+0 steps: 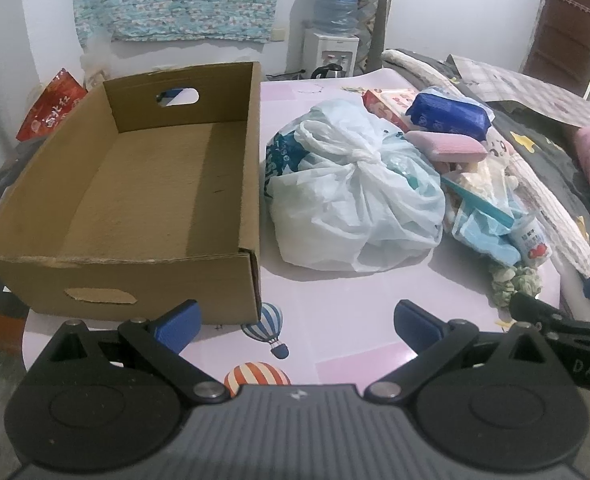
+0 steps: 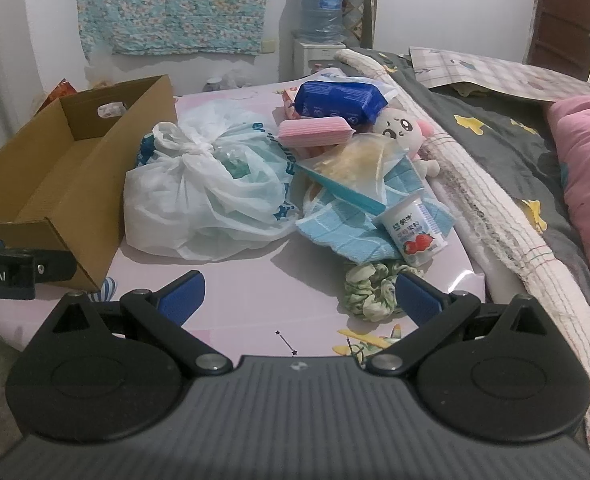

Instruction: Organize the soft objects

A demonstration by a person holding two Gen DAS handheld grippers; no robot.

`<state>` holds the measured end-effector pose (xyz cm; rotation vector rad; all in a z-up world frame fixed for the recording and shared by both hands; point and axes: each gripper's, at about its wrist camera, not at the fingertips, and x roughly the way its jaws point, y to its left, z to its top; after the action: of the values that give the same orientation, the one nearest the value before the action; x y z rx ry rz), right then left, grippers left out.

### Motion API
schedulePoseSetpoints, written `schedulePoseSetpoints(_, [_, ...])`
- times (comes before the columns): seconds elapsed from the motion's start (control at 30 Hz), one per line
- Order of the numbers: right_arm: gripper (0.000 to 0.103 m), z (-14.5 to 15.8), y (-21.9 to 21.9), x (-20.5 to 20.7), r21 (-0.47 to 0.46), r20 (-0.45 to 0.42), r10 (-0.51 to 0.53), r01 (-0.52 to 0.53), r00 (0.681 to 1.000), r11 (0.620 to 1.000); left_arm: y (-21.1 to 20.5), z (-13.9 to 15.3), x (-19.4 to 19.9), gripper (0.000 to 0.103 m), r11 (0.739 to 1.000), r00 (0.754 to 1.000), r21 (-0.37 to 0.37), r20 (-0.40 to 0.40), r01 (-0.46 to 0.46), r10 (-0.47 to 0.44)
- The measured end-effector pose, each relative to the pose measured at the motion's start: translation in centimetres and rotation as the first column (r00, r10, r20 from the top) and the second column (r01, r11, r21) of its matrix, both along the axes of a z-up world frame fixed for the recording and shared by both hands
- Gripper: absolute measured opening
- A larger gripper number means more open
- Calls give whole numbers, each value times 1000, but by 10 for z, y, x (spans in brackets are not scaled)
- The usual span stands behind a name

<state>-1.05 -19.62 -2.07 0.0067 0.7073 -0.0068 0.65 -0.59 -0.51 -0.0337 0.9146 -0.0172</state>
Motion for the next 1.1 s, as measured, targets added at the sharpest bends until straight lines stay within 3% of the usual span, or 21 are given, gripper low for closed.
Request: schedulePoseSetpoints(1.1, [102,2,-2,3,-8,-2,-4,4,1000,1000,0,1,0,103,1000,1000,-5,-1,14,-14])
